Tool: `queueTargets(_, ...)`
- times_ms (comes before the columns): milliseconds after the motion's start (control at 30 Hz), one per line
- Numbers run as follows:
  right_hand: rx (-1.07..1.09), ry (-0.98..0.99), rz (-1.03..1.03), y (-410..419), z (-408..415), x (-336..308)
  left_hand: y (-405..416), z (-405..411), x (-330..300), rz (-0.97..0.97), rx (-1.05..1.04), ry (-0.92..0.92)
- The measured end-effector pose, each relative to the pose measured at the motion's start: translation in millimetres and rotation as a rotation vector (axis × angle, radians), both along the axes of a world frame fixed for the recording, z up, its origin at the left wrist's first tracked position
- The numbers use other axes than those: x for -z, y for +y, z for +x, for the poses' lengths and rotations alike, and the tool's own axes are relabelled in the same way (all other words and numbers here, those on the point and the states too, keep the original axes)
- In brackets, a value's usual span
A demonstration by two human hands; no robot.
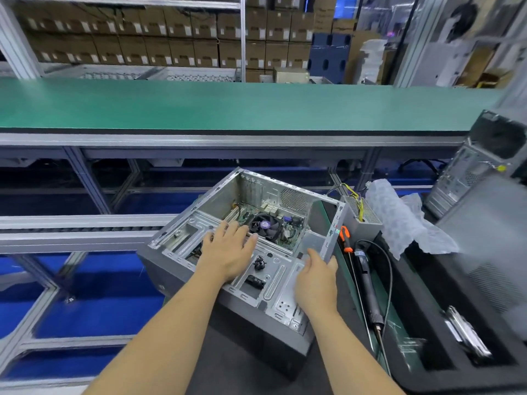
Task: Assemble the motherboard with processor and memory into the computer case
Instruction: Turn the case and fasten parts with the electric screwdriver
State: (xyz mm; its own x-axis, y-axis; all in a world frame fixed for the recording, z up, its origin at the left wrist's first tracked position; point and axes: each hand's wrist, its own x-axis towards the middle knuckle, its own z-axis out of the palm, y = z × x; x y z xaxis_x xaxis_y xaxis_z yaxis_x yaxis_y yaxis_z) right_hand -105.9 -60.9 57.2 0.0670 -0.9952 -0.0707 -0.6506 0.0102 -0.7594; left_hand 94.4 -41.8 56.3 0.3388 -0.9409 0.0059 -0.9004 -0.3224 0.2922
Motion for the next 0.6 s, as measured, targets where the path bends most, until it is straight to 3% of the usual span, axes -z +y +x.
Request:
queueTargets(200,-0.185,0.035,0.004,-42.2,-28.5,-7.8,9.2,-38.5,-4.1,0.042,-0.174,0.029)
queueTargets(300,-0.198,0.083,0.008,-68.4,-55.6,-19.0,11.3,-63.5,-0.7,0.043,-0.163,0.042)
queueTargets(467,-0.151,0.377,0.029,-80.7,-65.7,-25.1,6.6,-64.9,7.8,0.012,-0.085,0.115)
queueTargets(600,-0.074,0.503,-0.016,-64.4,-57.8,-18.1,-1.2,-58.6,2.5,-0.056,-0.089,0.036)
